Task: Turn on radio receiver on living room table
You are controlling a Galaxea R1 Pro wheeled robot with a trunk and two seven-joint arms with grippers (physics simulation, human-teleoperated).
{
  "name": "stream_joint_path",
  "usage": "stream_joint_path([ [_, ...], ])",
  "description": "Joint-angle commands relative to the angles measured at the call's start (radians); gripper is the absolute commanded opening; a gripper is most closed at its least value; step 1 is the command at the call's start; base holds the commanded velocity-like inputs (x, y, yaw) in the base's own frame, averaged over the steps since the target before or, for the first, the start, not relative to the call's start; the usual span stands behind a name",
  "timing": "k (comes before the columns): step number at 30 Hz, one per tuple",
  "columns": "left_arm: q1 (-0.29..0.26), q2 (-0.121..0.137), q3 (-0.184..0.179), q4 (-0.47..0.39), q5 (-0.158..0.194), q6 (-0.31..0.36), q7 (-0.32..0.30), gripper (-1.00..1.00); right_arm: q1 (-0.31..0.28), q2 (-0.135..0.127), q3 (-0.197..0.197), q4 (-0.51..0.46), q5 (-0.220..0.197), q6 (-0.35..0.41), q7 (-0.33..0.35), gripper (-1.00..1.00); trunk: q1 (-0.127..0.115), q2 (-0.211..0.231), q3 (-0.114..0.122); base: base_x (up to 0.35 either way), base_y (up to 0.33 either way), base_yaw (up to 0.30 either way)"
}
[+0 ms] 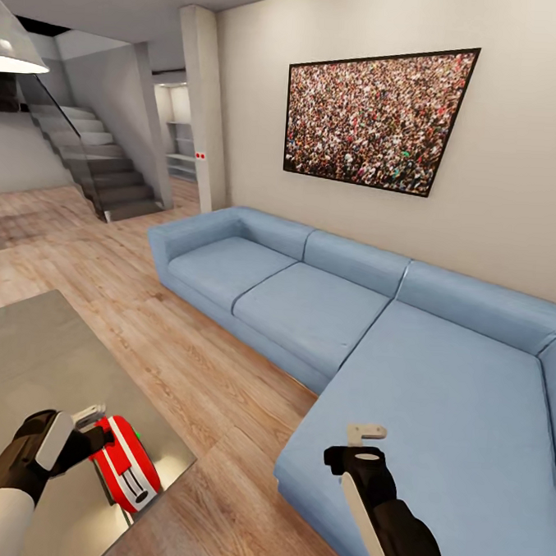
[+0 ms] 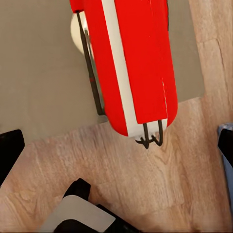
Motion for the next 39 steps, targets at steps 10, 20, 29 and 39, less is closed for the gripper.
stream_joint_path([
  [10, 0.000, 0.000, 0.000, 0.020, 0.001, 0.000, -0.001, 1.00, -0.001, 0.000, -0.001, 0.001, 0.000, 0.001, 0.000, 1.00, 0.000, 0.000, 0.000, 0.000, 0.000, 0.000],
  [20, 0.000, -0.016, 0.000, 0.020, -0.002, 0.002, 0.000, 1.00, 0.000, 0.000, -0.001, 0.000, 0.001, 0.001, 0.000, 1.00, 0.000, 0.000, 0.000, 0.000, 0.000, 0.000],
  [29, 0.000, -0.019, 0.000, 0.021, -0.003, 0.000, 0.001, 1.00, 0.000, -0.001, 0.000, 0.001, 0.003, 0.003, 0.000, 1.00, 0.000, 0.000, 0.000, 0.000, 0.000, 0.000],
  [39, 0.000, -0.024, 0.000, 0.022, -0.003, 0.000, 0.002, 1.00, 0.000, -0.001, 0.000, 0.002, 0.003, 0.003, 0.001, 1.00, 0.000, 0.000, 0.001, 0.000, 0.000, 0.000],
])
